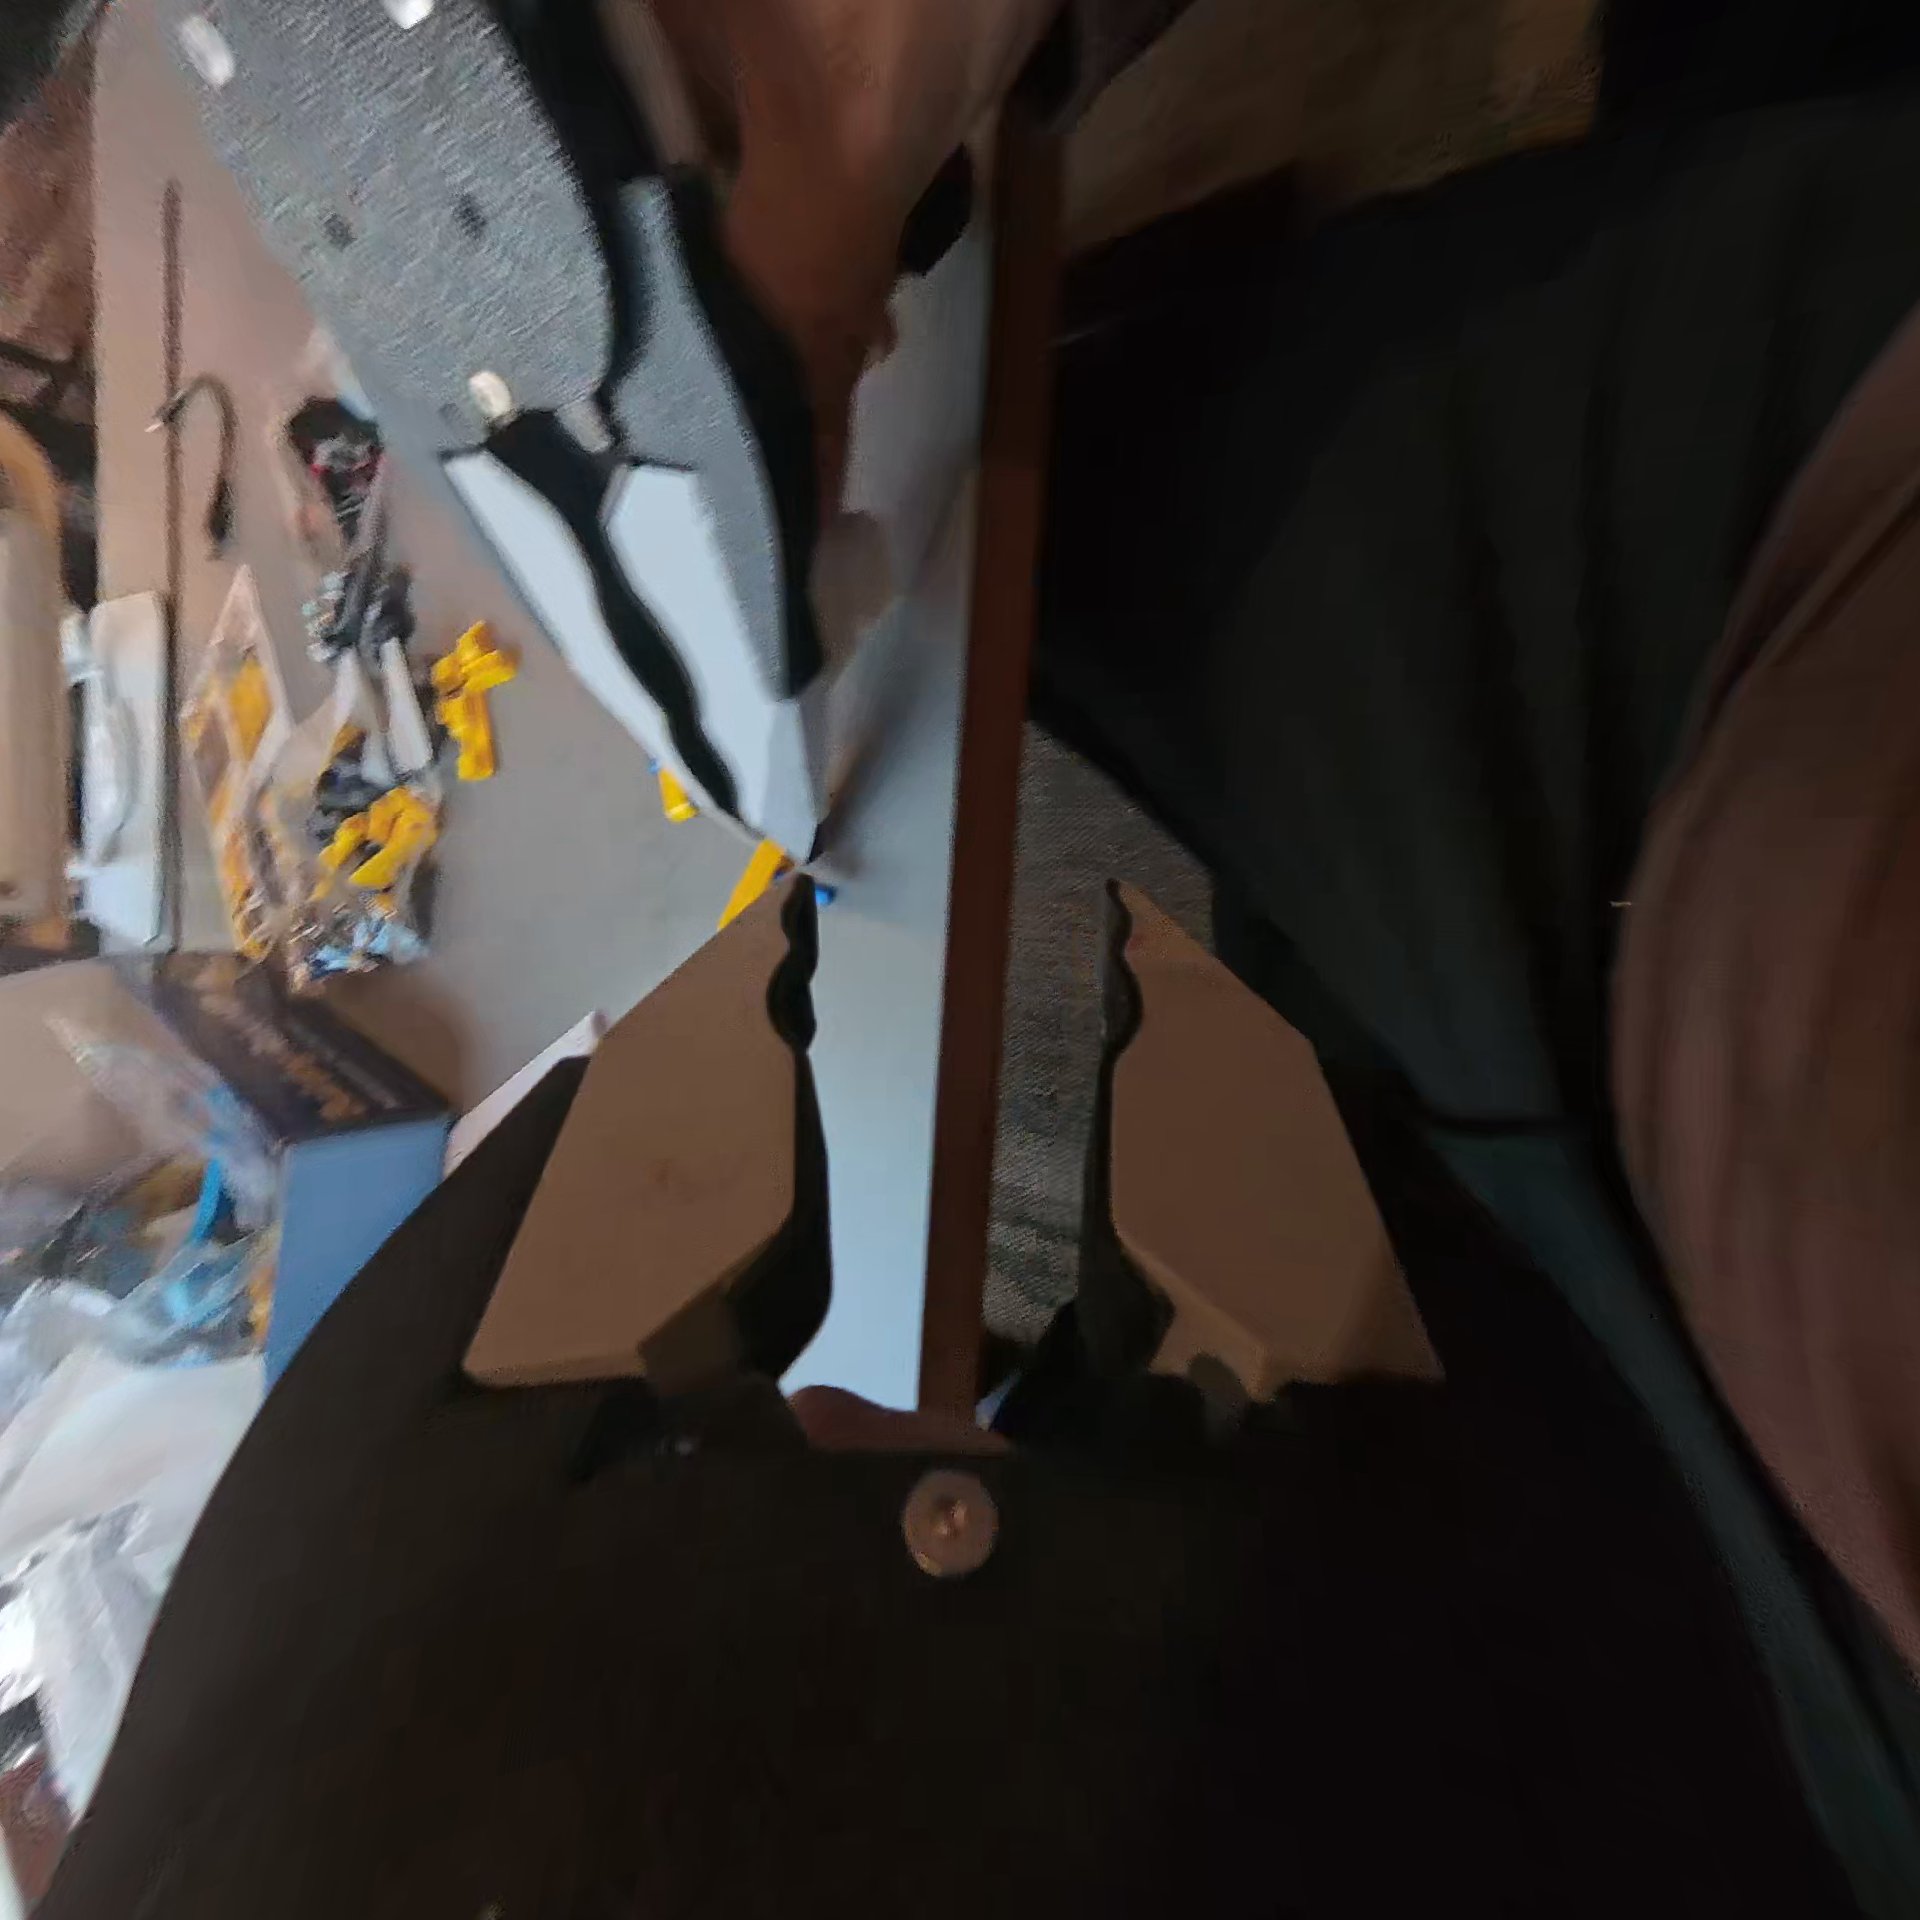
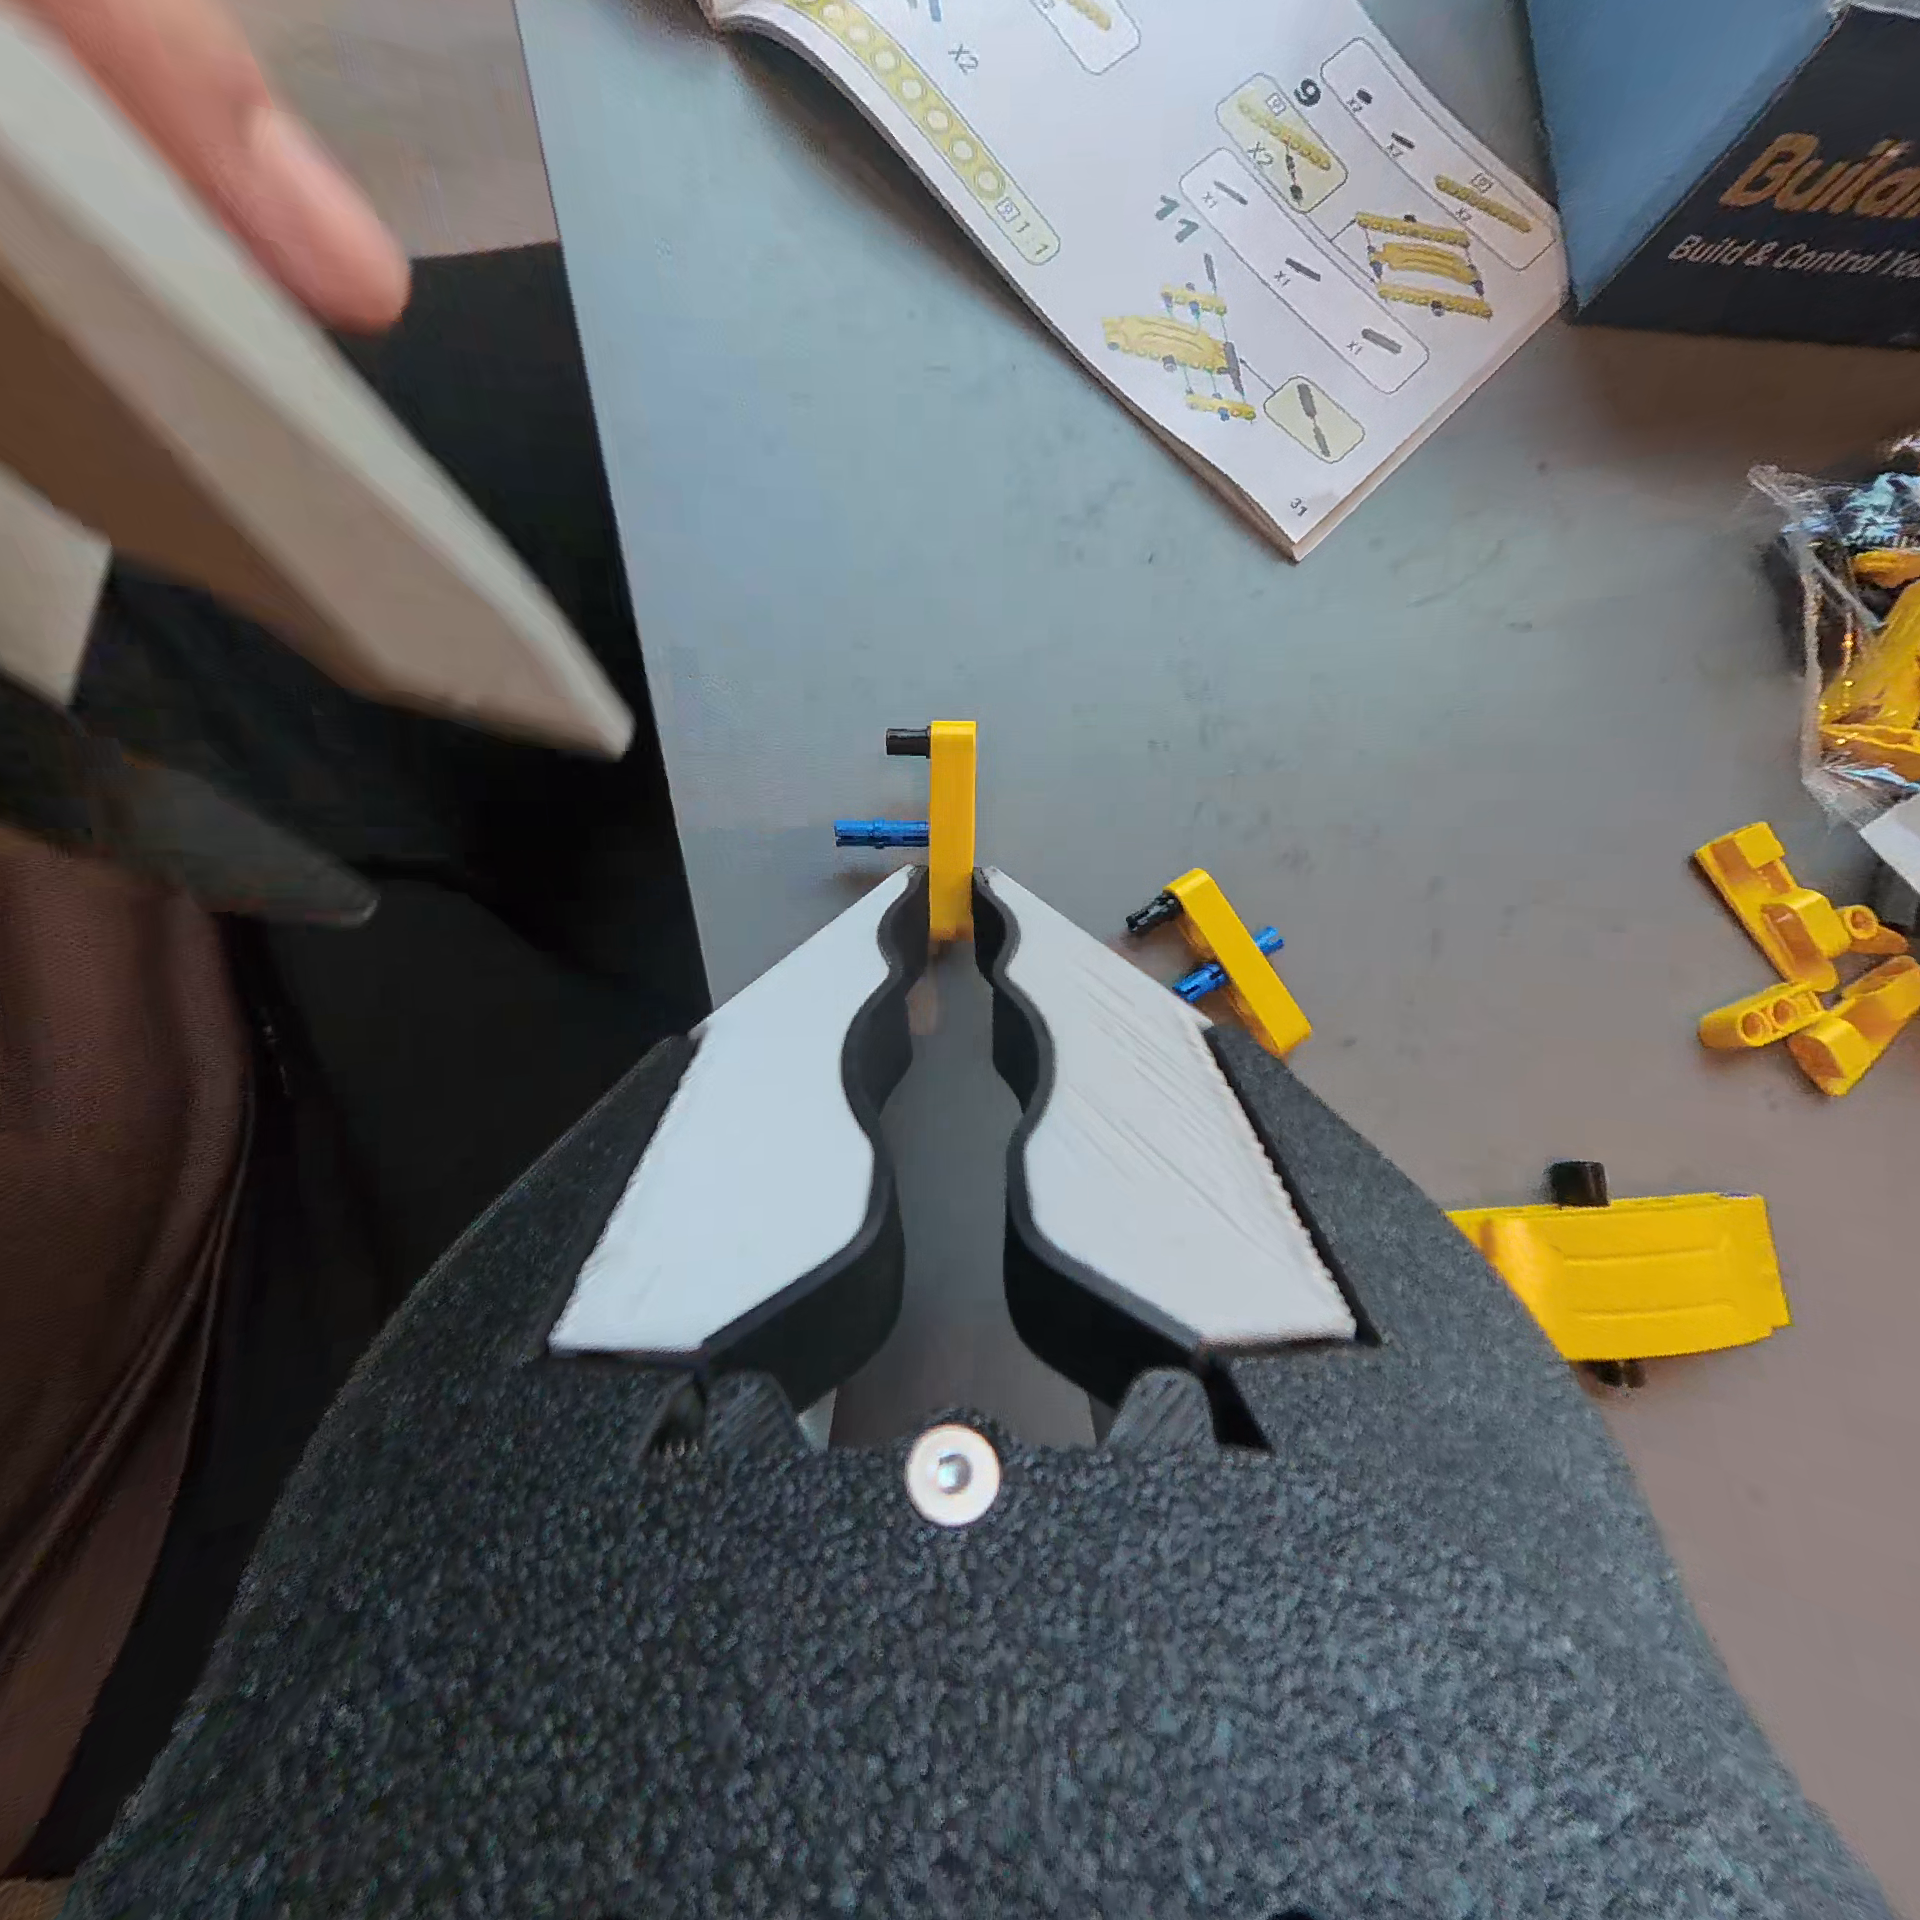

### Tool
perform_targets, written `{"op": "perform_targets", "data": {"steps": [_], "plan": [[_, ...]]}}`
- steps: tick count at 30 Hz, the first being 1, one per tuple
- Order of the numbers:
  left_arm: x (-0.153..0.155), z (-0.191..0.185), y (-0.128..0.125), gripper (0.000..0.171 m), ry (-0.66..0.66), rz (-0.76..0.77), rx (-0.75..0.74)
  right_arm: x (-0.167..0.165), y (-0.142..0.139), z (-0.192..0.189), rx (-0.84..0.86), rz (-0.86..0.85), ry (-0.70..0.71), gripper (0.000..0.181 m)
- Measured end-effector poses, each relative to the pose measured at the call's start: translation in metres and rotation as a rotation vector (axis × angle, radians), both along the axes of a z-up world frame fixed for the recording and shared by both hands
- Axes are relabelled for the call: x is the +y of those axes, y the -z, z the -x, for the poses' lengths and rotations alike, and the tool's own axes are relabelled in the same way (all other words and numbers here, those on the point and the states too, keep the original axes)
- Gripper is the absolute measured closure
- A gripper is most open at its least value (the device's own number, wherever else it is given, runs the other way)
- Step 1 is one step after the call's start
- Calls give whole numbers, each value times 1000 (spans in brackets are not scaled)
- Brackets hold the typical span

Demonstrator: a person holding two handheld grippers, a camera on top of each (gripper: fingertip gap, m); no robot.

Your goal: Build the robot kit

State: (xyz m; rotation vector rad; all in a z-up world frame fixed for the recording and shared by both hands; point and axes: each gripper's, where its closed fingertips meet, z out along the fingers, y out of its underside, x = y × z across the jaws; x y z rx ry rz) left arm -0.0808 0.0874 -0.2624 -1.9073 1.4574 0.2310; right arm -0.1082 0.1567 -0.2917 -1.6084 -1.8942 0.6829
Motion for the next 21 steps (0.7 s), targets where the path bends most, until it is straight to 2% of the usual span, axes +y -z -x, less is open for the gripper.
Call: {"op": "perform_targets", "data": {"steps": [2,4,7,11,18,21], "plan": [[-6,-4,10,119,20,50,-2,-4,2,0,-5,47,-10,174],[1,9,17,117,-28,52,44,-6,4,1,-2,70,-8,174],[7,15,16,117,-65,57,25,-2,-4,2,33,34,4,173],[4,10,16,118,-57,84,-10,-5,-20,5,104,94,4,174],[5,16,33,119,-64,126,29,-7,5,-3,-8,67,-17,173],[6,20,33,119,-75,133,25,-6,2,-1,8,44,-20,173]]}}
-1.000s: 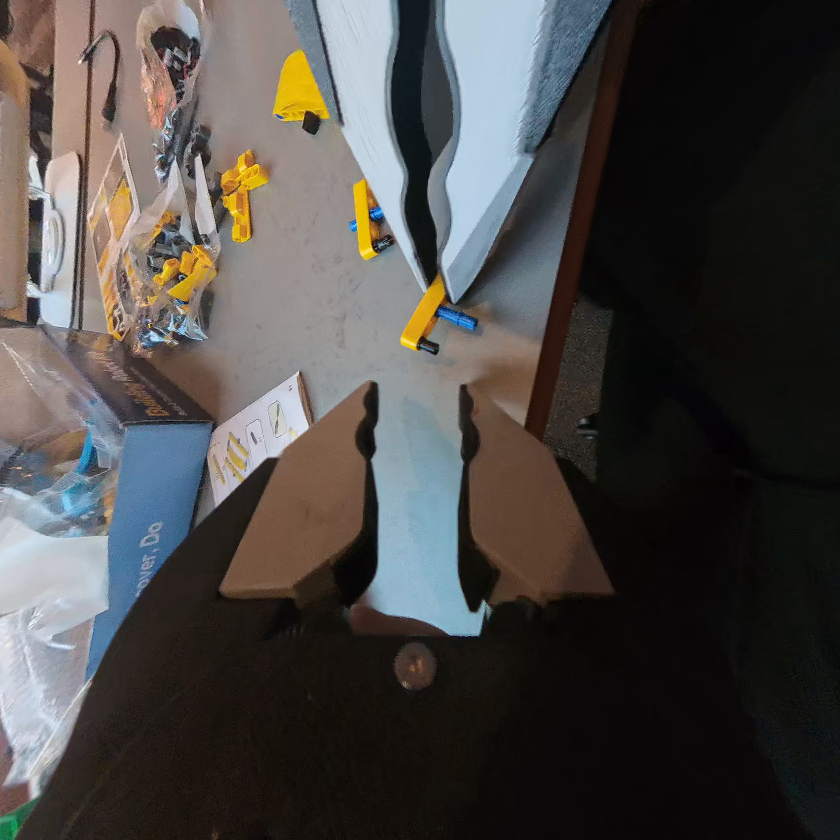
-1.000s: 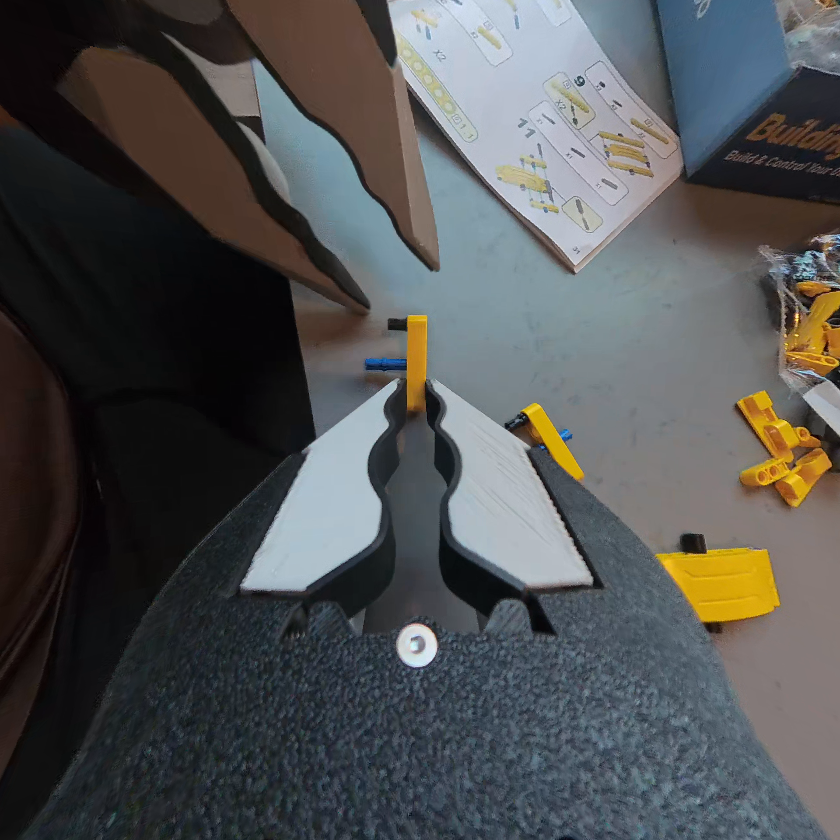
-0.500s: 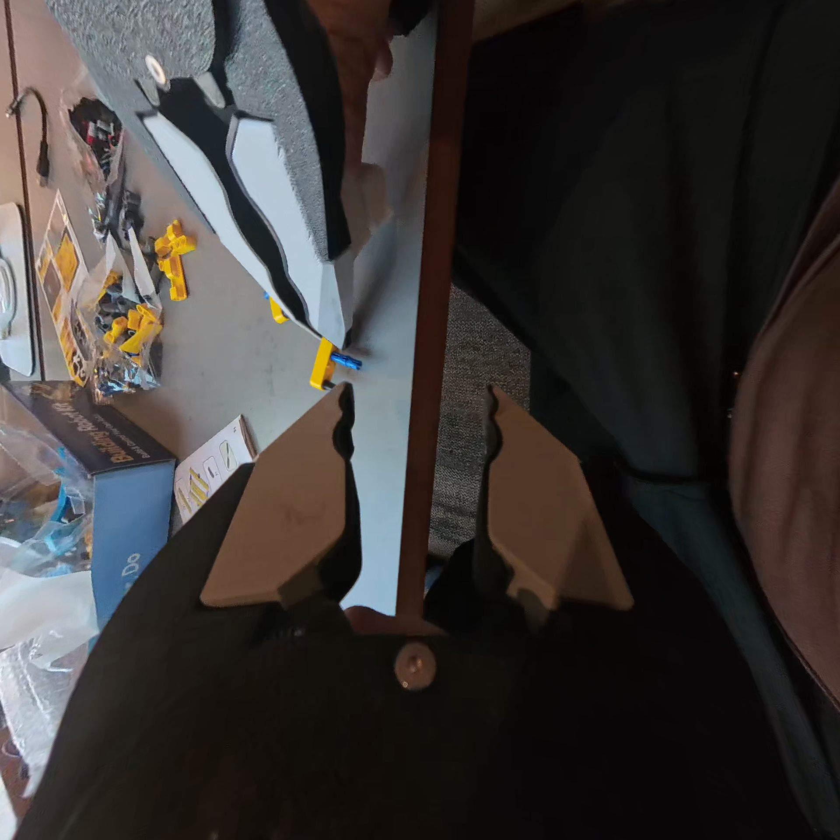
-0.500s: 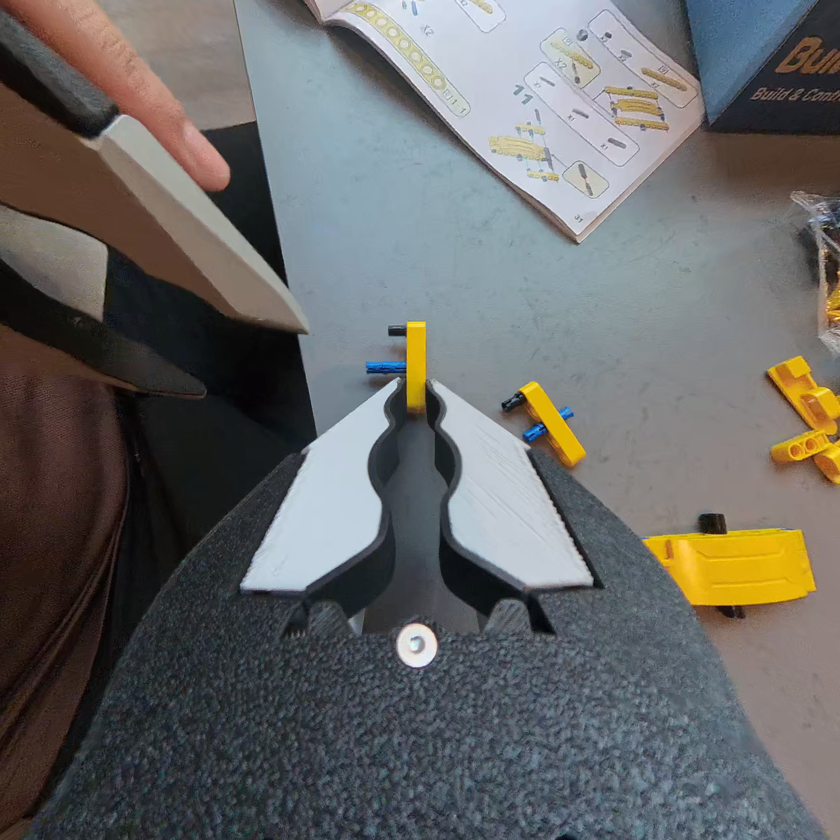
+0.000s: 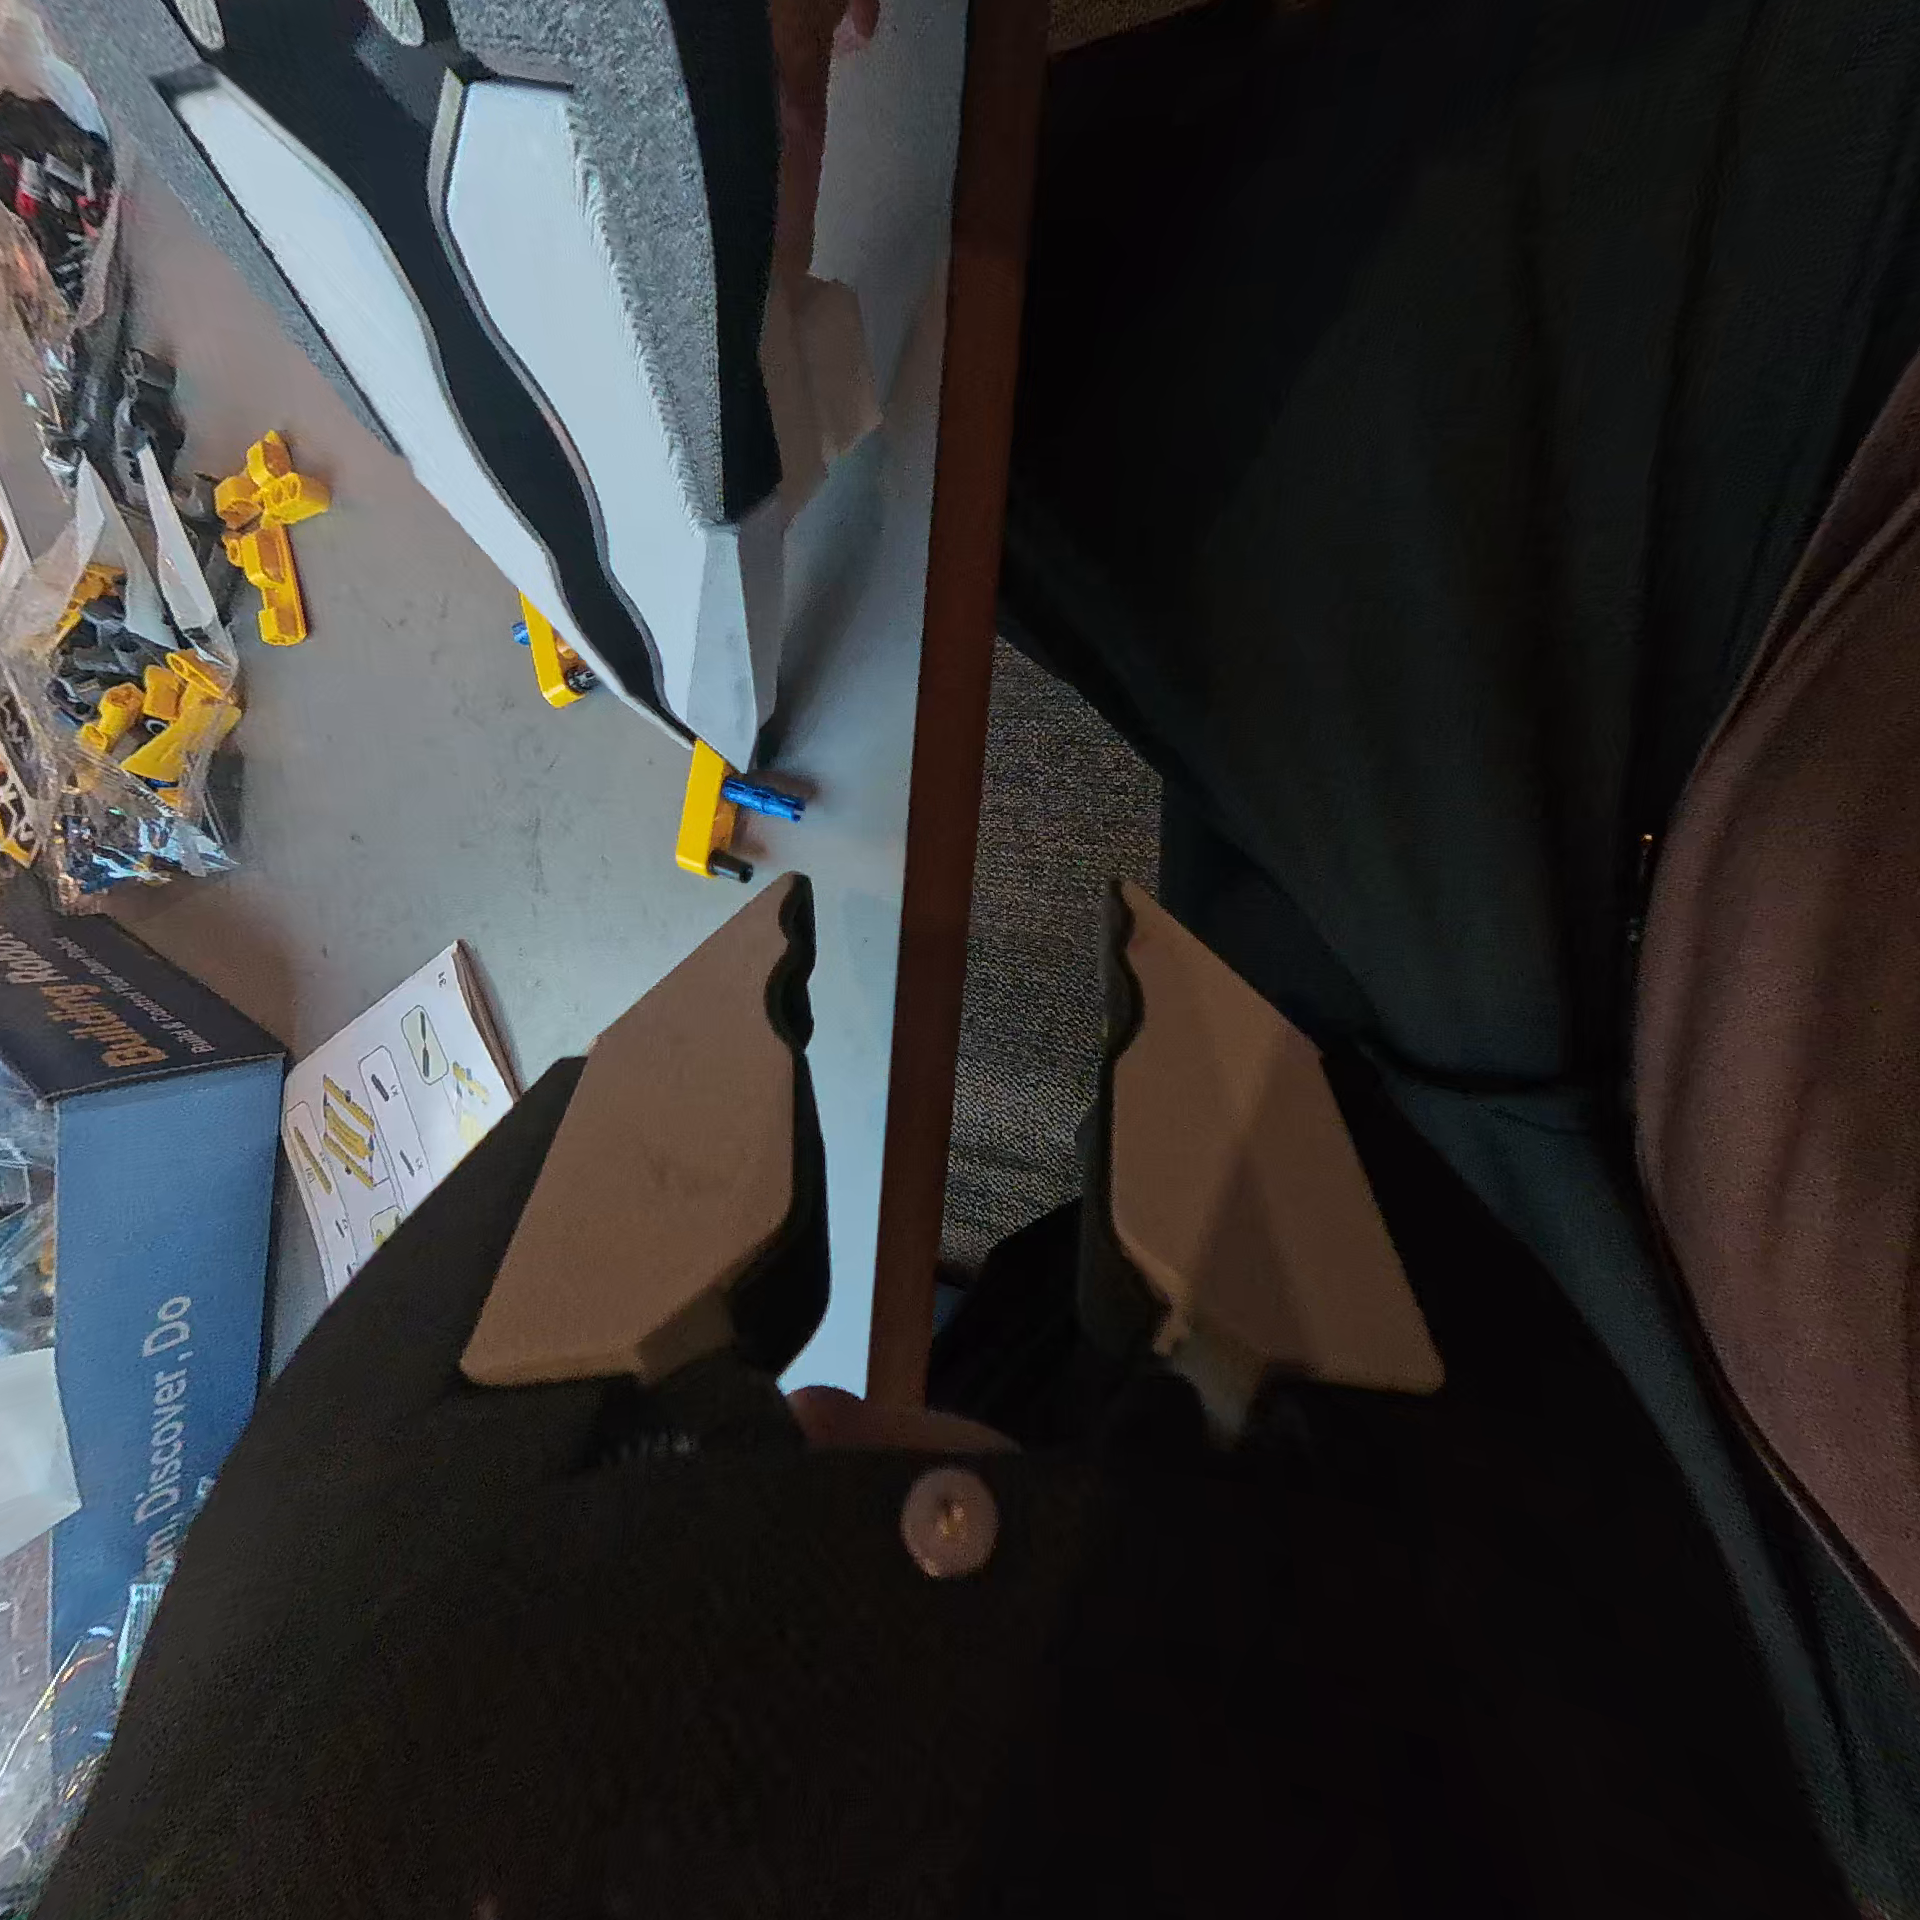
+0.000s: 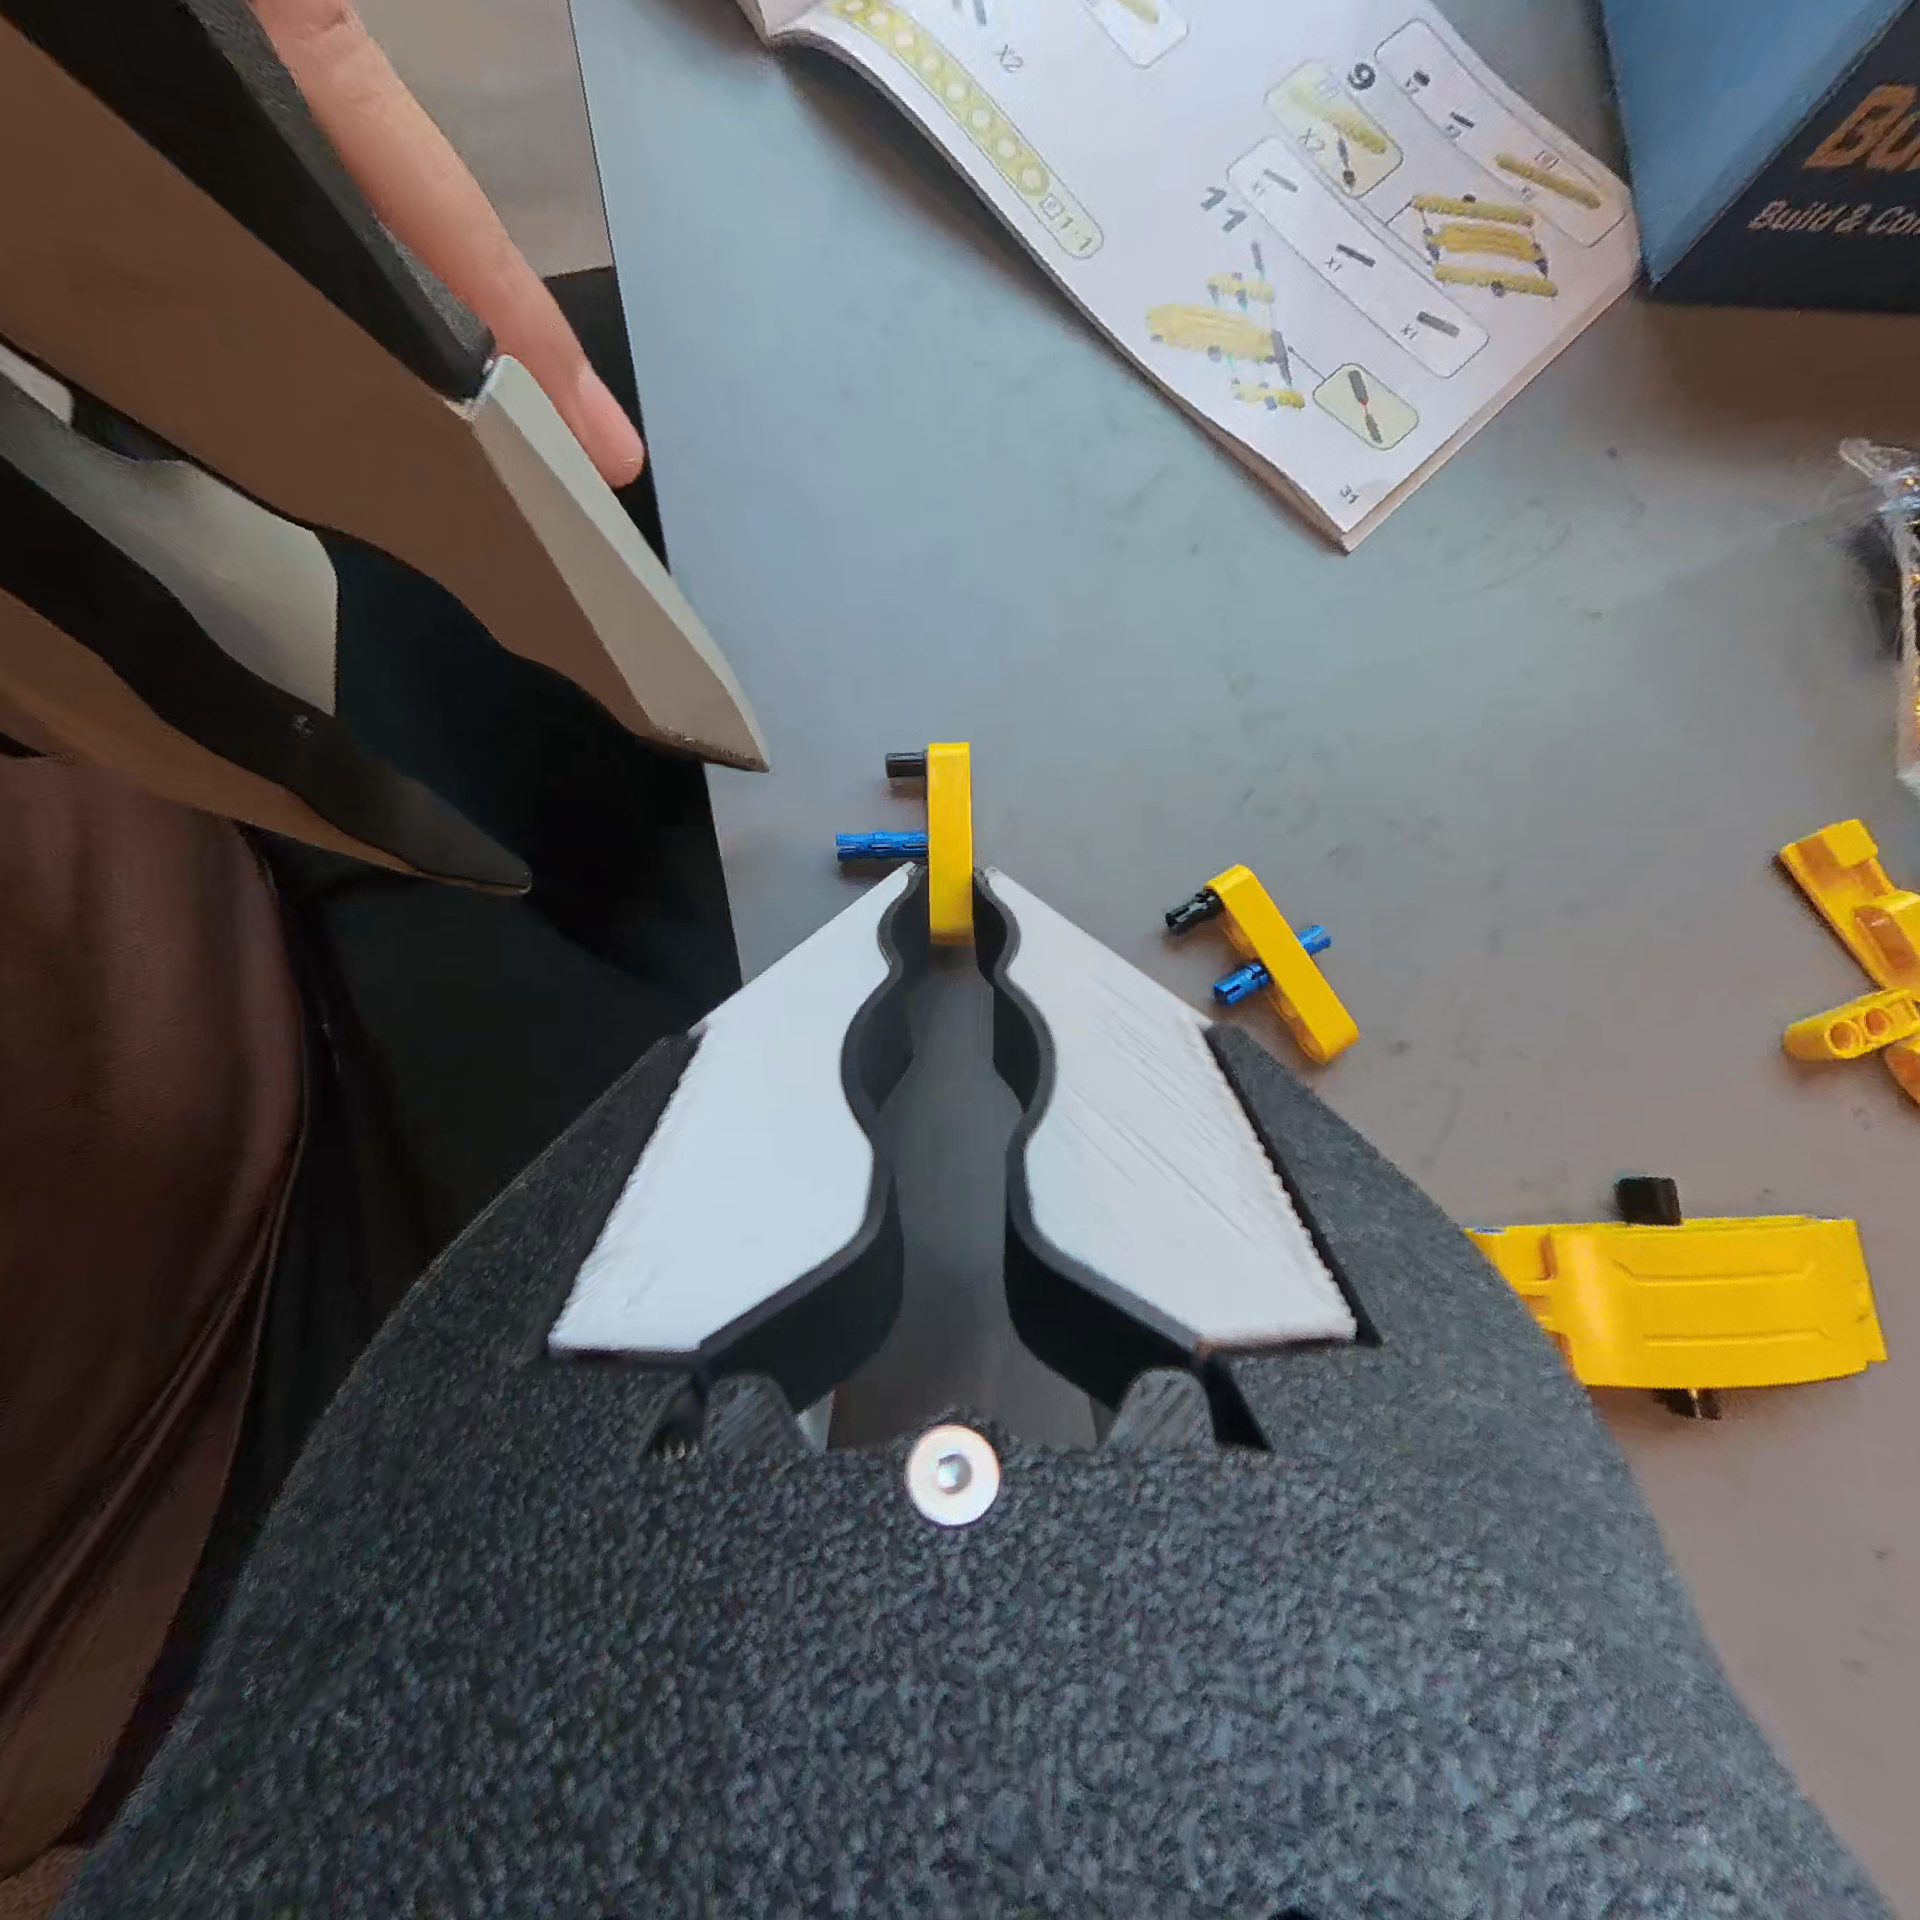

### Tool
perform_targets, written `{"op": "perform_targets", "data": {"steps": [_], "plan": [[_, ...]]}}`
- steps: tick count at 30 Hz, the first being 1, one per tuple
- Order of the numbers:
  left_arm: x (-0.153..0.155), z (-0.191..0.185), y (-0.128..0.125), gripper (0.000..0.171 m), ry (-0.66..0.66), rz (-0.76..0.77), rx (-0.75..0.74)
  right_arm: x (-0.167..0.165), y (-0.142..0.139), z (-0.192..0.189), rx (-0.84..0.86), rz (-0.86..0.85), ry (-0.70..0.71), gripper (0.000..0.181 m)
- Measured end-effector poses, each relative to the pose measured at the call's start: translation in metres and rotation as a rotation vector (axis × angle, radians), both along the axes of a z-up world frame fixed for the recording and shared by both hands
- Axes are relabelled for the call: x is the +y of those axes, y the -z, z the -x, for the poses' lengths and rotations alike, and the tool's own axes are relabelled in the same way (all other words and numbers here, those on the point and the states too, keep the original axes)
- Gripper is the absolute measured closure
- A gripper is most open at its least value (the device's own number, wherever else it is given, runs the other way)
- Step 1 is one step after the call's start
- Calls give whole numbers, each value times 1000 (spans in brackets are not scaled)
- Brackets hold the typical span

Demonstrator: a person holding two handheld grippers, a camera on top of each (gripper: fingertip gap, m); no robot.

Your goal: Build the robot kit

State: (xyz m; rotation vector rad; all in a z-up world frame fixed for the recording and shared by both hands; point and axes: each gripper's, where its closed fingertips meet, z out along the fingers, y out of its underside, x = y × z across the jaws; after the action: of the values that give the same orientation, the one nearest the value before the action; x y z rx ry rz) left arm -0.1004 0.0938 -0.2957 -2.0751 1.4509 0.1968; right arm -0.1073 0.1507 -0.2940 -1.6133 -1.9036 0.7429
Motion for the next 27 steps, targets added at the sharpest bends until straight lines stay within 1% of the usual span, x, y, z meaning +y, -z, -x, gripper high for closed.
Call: {"op": "perform_targets", "data": {"steps": [5,10,14,17,21,23,27], "plan": [[0,3,3,119,-3,13,3,5,-8,2,42,-5,19,173],[-2,9,8,120,-7,41,26,8,0,1,13,-21,27,172],[-3,31,13,121,-7,80,72,9,-1,0,17,-43,27,166],[-1,47,9,123,-43,150,-8,9,-2,-1,25,-37,24,161],[16,56,1,120,-102,141,-158,6,-9,-1,55,-1,8,151],[23,51,2,117,-133,133,-194,4,-10,-2,57,22,16,145],[28,34,5,119,-89,108,-262,-1,-7,-3,36,56,31,141]]}}
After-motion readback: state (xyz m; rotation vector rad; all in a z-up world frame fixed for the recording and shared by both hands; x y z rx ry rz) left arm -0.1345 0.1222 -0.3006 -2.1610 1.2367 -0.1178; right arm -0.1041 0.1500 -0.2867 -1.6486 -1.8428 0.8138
